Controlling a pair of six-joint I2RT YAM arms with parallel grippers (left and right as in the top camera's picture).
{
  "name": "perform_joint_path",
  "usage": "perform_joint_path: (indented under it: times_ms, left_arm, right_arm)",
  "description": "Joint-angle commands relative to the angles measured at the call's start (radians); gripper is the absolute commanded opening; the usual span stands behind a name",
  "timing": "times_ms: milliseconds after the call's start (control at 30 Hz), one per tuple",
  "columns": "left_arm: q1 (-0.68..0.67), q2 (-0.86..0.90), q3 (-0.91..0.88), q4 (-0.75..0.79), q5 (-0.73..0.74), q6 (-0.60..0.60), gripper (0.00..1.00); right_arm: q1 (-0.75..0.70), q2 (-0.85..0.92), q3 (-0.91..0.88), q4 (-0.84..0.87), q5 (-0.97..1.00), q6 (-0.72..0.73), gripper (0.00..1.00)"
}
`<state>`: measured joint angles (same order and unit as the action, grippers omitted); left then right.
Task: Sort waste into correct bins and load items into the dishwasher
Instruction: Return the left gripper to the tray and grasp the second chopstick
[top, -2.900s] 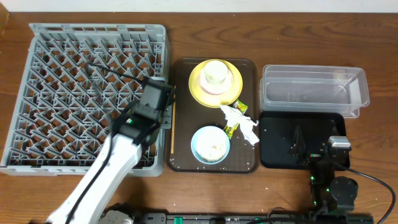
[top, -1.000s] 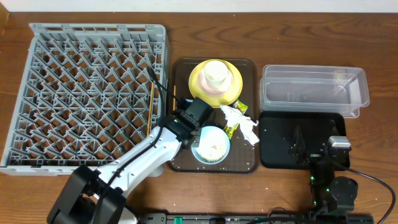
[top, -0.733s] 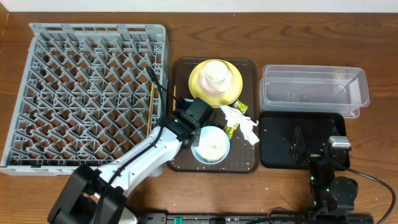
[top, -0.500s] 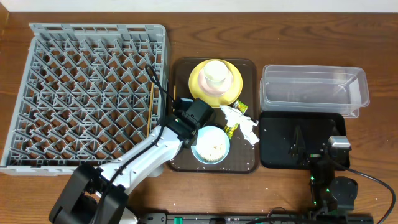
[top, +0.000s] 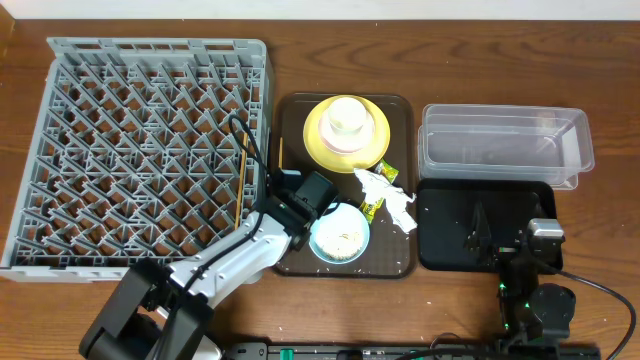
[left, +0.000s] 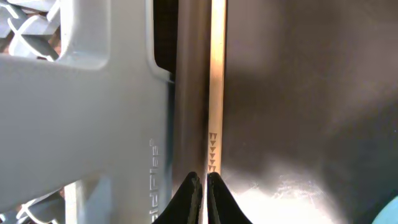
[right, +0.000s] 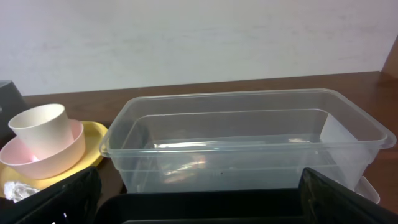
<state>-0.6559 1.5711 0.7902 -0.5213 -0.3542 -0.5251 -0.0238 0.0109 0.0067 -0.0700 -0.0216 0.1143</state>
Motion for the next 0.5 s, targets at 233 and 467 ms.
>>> perform_joint_path:
  times_ms: [233,467]
  left_arm:
    - [-0.063,0.049,-0.016,0.012,-0.080,-0.031,0.07]
    - [-0.079,0.090,-0.016,0.033,-0.108,-0.031,0.08]
  right_arm:
    - [0.010,-0.005,-0.001,-0.004,0.006,0.008,0.99]
    - [0.010,-0.005,-0.001,-0.004,0.006,0.008,0.99]
